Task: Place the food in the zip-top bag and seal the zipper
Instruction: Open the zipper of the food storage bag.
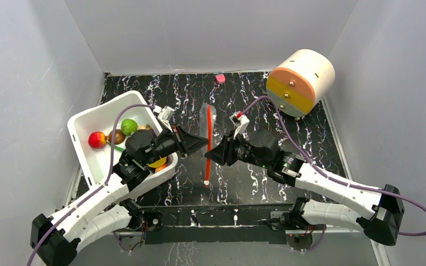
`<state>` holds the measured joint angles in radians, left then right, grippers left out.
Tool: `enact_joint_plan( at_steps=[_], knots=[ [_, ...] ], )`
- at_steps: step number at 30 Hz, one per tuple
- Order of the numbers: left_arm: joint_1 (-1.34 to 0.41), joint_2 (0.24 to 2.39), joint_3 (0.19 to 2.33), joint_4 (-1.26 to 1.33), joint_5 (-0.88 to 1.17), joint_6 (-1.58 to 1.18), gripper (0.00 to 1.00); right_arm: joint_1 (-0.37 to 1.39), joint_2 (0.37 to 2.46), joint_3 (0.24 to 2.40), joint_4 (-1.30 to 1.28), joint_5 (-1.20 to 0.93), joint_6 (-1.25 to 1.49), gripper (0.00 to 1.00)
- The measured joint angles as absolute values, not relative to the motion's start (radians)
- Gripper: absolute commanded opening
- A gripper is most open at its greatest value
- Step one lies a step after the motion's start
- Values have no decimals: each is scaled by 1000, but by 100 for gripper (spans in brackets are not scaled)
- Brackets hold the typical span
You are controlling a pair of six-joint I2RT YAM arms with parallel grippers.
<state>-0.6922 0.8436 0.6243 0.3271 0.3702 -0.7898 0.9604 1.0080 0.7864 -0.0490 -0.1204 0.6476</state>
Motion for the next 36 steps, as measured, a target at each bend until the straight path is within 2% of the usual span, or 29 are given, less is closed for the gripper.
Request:
enact_joint_plan(
  at_steps=[5,6,9,10,11,14,17,21,28,31,32,34,36],
  knots=[
    [-692,844,624,358,390,-794,0,960,1008,787,-58,-96,653,31],
    [-692,844,621,372,394,-795,0,960,1008,787,-61,-88,653,26],
    [-692,842,597,425,405,-798,0,960,1008,787,-75,-73,647,2],
    [-692,840,587,439,405,-799,0,960,1008,787,-79,-70,644,0],
    [-692,839,574,448,405,-801,2,960,1008,787,-81,-68,642,0],
    [-692,838,559,437,401,-786,24,960,1008,787,-83,-58,636,0],
    [-692,831,561,391,396,-739,36,960,1003,787,-84,-57,627,1],
    [-692,821,565,339,413,-674,41,960,994,787,-83,-75,618,5],
    [-692,836,605,305,467,-607,45,960,994,787,-70,-145,601,5],
    [-692,853,616,300,478,-596,45,960,1000,787,-62,-181,599,6],
    [-692,859,617,299,480,-594,41,960,1002,787,-61,-191,598,6],
    [-692,871,617,297,485,-592,24,960,1003,787,-62,-204,595,6],
    [-692,880,618,300,498,-593,1,960,1003,787,-64,-209,592,8]
  ],
)
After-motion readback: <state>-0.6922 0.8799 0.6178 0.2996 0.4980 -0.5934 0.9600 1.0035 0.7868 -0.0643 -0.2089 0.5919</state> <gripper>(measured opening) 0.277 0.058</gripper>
